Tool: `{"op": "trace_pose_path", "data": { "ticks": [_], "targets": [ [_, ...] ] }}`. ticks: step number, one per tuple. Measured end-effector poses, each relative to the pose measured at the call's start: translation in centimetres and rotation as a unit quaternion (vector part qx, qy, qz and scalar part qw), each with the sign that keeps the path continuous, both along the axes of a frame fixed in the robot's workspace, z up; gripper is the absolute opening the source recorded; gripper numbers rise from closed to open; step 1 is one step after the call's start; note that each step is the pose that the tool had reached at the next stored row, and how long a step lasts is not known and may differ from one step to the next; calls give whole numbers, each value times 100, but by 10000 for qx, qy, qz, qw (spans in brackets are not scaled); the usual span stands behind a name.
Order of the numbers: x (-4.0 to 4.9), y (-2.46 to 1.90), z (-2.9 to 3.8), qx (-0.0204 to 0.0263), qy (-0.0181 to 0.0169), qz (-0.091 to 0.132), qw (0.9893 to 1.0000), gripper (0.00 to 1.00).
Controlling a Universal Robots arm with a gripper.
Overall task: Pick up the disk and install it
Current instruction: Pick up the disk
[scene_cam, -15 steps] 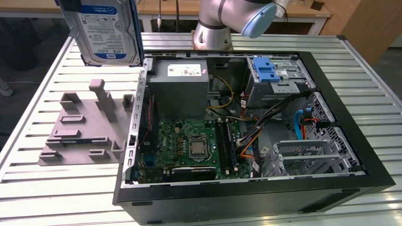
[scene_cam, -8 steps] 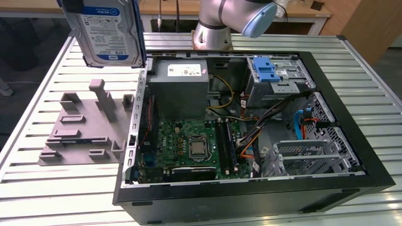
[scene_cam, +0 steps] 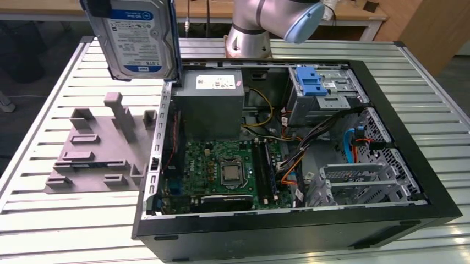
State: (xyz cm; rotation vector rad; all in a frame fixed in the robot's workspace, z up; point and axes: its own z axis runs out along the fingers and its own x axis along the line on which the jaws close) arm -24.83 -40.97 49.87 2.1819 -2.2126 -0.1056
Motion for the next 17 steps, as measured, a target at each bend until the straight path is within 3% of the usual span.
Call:
{"op": "trace_pose_path", "data": {
  "ticks": [11,17],
  "targets": [
    [6,-11,0,0,0,0,10000,36],
    [52,-11,0,0,0,0,10000,36]
  ]
}}
